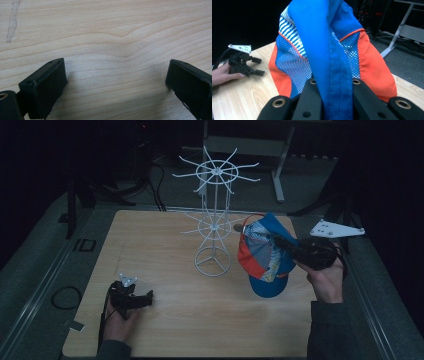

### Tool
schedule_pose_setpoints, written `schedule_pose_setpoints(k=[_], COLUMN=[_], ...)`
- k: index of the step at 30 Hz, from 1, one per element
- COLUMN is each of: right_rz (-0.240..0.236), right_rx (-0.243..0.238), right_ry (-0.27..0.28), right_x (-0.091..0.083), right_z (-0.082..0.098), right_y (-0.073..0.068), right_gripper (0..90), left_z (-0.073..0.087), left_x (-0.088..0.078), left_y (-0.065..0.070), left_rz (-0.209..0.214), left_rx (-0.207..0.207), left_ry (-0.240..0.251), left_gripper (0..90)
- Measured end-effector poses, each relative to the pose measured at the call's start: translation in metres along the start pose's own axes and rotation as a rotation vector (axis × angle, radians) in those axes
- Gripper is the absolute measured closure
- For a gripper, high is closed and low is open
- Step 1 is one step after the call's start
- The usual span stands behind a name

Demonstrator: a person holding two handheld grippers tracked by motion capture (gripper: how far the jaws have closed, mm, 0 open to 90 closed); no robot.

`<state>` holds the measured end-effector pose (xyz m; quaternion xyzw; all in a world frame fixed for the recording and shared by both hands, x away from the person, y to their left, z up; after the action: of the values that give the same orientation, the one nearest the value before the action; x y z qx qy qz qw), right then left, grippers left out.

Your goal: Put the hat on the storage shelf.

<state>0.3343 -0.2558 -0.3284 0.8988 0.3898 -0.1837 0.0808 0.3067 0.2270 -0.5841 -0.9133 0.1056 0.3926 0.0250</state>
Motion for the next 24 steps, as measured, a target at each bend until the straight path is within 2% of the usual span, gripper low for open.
schedule_pose_setpoints(k=[24], right_rz=[0.000], right_rx=[-0.008], right_ry=[0.074], right_x=[-0.009], right_z=[-0.023], right_y=[0.002], right_gripper=[88.0], left_z=[0.000], left_x=[0.000], left_y=[0.000], left_rz=[0.000], left_rx=[-0.001], left_ry=[0.001], left_gripper=[3.8])
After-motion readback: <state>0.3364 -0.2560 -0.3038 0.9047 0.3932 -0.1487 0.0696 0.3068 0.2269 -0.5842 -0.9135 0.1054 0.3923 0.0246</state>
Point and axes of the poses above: each handheld gripper's, and its own axes: x roughly forward along the jaws, z roughly out of its underside, y roughly to its right, the point moved 2 cm from there along x, roughly forward along the jaws, and after that the axes turned 2 degrees about z, right-handed, at the moved point
